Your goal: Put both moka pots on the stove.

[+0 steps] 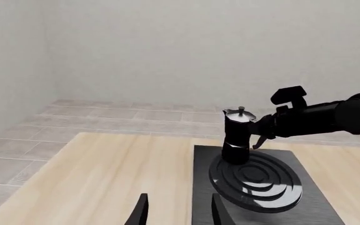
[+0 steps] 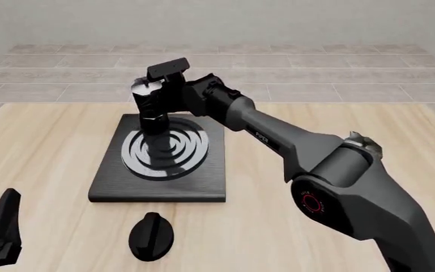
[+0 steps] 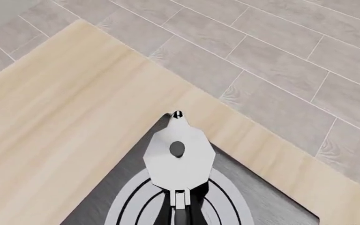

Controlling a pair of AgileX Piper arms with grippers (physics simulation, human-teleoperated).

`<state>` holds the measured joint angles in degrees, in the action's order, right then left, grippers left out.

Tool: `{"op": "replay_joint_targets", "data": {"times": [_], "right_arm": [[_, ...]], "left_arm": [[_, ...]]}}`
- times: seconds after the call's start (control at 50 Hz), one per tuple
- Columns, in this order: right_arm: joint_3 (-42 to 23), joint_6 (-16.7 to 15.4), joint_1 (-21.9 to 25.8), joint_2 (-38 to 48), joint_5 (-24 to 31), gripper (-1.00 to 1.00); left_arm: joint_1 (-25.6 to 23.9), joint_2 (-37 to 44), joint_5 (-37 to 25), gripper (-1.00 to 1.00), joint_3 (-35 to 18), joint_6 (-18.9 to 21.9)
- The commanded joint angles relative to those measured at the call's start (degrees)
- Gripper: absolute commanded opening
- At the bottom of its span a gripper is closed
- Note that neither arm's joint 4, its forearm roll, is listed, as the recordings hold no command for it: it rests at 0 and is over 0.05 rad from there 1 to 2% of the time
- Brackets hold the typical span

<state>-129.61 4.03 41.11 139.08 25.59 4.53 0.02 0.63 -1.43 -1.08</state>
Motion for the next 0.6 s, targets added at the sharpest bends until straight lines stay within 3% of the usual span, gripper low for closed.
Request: {"op": "replay_joint_targets", "data": {"times": [0.02, 0.1, 0.12, 0.6], "right_arm": [[0.60, 0.70, -0.04, 0.35, -0.19, -1.00], [1.38, 1.05, 0.31, -0.16, -0.62, -1.00], [1.72, 1.13, 0.63, -0.34, -0.82, 1.00], [3.27, -0.18, 1.39, -3.14, -0.26, 1.00]], "left_arm": [[-0.02, 0.01, -0.08, 1.00, -0.09, -0.01], [-0.04, 0.01, -0.09, 1.00, -0.09, 0.04], [-0.04, 0.01, -0.11, 1.00, -0.09, -0.01], [-0.07, -0.01, 0.15, 1.00, 0.10, 0.29]]}}
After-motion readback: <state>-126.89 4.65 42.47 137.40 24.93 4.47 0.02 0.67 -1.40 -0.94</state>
